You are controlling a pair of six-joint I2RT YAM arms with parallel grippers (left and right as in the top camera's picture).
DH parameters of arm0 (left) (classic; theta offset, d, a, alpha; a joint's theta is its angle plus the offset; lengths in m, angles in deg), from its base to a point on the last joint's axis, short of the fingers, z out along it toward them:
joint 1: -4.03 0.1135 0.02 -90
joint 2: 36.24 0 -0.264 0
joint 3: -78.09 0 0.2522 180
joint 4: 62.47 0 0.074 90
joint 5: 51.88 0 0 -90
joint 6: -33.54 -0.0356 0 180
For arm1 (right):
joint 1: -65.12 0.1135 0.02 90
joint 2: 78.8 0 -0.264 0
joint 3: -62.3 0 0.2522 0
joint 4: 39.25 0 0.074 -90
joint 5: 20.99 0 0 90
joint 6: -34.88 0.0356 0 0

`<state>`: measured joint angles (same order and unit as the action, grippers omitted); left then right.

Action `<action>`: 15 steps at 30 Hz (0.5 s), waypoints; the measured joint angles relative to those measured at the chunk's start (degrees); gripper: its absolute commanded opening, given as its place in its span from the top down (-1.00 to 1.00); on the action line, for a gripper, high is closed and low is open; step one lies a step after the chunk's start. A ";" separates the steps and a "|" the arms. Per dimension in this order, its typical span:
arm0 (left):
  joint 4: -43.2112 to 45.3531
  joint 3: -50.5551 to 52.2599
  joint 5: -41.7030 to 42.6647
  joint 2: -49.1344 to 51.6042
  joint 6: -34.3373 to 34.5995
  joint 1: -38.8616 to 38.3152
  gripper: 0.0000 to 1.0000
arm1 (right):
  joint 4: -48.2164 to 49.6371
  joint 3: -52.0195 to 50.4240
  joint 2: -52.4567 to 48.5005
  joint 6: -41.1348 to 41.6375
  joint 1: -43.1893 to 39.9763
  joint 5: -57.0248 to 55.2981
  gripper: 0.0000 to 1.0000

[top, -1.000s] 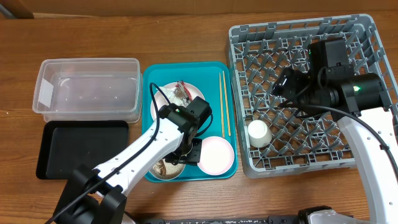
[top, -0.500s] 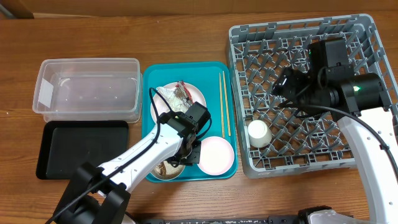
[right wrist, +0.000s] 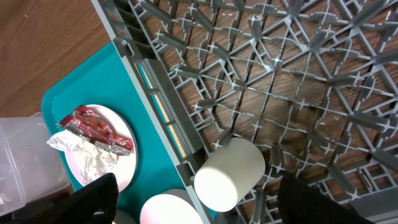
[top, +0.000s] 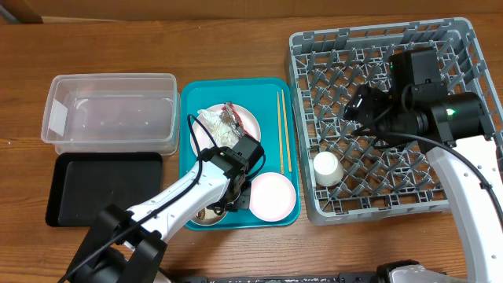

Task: Sort waste into correct bins and load items into the dishwasher
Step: 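Grasp the rim of the rice bowl with the left gripper, then tip the rice bowl over the black tray to dump food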

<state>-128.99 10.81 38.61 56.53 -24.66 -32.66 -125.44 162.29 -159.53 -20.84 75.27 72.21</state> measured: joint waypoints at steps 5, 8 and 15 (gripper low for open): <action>-6.78 -3.26 0.59 0.00 0.04 0.33 0.92 | -0.04 0.00 0.00 0.02 0.00 0.00 -0.68; -12.79 -8.72 2.34 0.00 0.04 1.62 0.92 | 0.00 0.00 0.00 0.00 0.00 -0.02 -0.68; -18.91 -19.65 9.05 -3.21 -2.25 12.35 0.92 | -0.11 0.00 0.00 0.00 0.00 0.00 -0.68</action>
<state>-147.89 -8.84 47.66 53.32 -26.92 -20.31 -125.55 162.29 -159.53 -20.84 75.27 72.21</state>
